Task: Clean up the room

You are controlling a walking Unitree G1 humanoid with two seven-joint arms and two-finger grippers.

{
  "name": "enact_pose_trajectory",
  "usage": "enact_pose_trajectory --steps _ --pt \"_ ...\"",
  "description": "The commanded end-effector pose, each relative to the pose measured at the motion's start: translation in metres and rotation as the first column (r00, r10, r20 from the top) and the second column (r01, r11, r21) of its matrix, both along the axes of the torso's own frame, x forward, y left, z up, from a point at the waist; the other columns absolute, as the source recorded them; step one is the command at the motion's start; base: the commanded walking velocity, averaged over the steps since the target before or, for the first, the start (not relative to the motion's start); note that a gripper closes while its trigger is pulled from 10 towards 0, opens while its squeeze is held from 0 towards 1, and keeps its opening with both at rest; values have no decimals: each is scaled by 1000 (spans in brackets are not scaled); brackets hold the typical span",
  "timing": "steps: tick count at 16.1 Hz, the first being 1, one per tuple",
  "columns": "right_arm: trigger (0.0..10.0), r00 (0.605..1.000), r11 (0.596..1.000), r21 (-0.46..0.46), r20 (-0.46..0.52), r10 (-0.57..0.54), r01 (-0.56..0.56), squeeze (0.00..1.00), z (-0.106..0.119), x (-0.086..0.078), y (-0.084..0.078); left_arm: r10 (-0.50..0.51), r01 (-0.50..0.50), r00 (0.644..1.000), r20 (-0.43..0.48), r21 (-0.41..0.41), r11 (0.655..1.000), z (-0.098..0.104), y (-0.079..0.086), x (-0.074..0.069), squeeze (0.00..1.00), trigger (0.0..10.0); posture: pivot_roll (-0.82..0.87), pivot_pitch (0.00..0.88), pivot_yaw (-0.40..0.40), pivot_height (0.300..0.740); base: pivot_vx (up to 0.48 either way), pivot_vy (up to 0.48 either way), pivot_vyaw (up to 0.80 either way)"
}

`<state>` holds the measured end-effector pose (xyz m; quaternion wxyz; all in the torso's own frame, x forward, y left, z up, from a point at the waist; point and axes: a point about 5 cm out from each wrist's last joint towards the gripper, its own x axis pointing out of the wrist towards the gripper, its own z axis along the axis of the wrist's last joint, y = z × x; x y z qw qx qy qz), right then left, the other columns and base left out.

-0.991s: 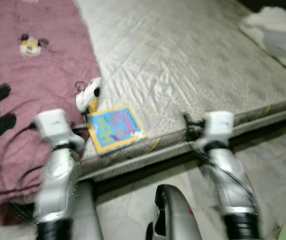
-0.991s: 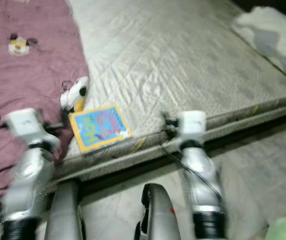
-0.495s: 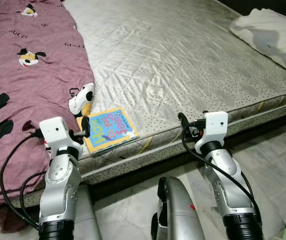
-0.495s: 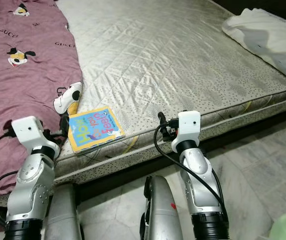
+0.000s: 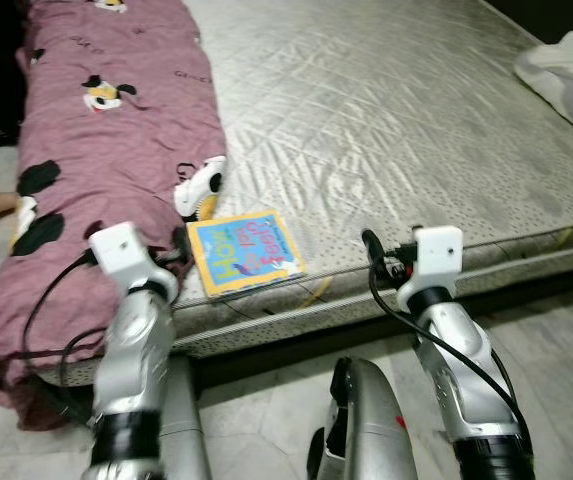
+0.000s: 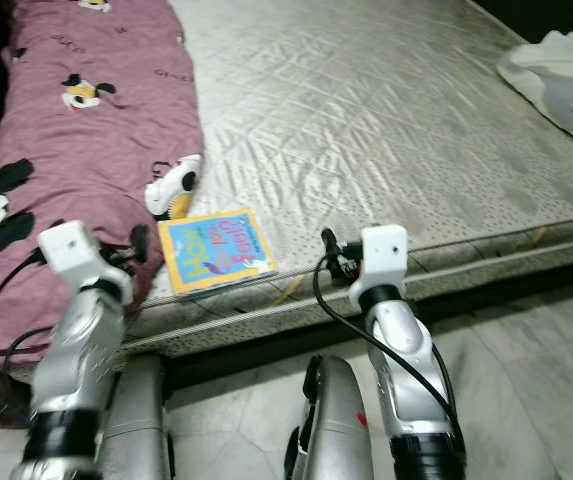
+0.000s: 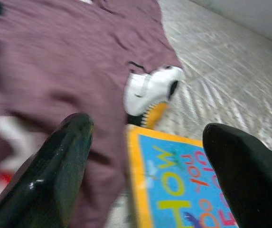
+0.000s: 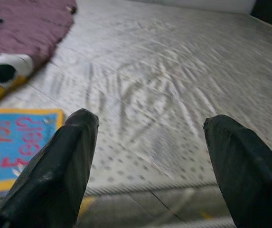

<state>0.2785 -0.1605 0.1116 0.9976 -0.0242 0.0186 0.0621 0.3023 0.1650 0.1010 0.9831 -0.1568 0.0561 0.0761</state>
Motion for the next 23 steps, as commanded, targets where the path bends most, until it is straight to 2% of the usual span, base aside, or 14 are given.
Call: enact_pose_trajectory --steps 1,5,9,12,15,17,19,21,23 --pt "10000 1000 1000 -11 17 -16 16 0 6 -2 -8 4 -4 1000 -19 -15 1000 -5 0 3 0 10000 -109 128 -109 539 0 0 0" --pt "10000 999 999 -39 7 -33 33 0 7 -10 -18 -14 13 1000 -27 -22 1000 -4 -1 17 0 10000 -132 141 -114 539 0 0 0" --pt "10000 999 996 -70 4 -53 53 0 10 -17 -28 -59 48 990 -129 -83 995 -23 -11 25 0 10000 -174 155 -119 539 0 0 0" --pt "10000 995 990 -105 5 -98 98 0 14 -25 -44 -15 -19 982 -187 -182 983 -44 -10 18 0 10000 -202 163 -118 539 0 0 0" --pt "10000 995 988 -119 3 -102 101 0 17 -25 -49 81 -111 984 -161 -190 976 -43 -3 8 0 10000 -193 167 -132 539 0 0 0" --pt "10000 996 988 -130 -2 -89 88 0 17 -20 -51 159 -182 980 -119 -221 958 -36 5 -2 0 10000 -167 167 -149 539 0 0 0" --pt "10000 997 989 -129 -2 -80 79 0 18 -17 -49 150 -178 979 -136 -232 956 -43 6 -4 0 10000 -162 165 -152 539 0 0 0" --pt "10000 997 989 -131 7 -71 71 0 21 -13 -47 106 -163 972 -210 -278 947 -58 5 0 0 10000 -168 157 -157 539 0 0 0" --pt "10000 997 987 -141 14 -74 76 0 23 -13 -49 91 -150 973 -212 -279 948 -59 7 4 0 10000 -176 155 -157 539 0 0 0"
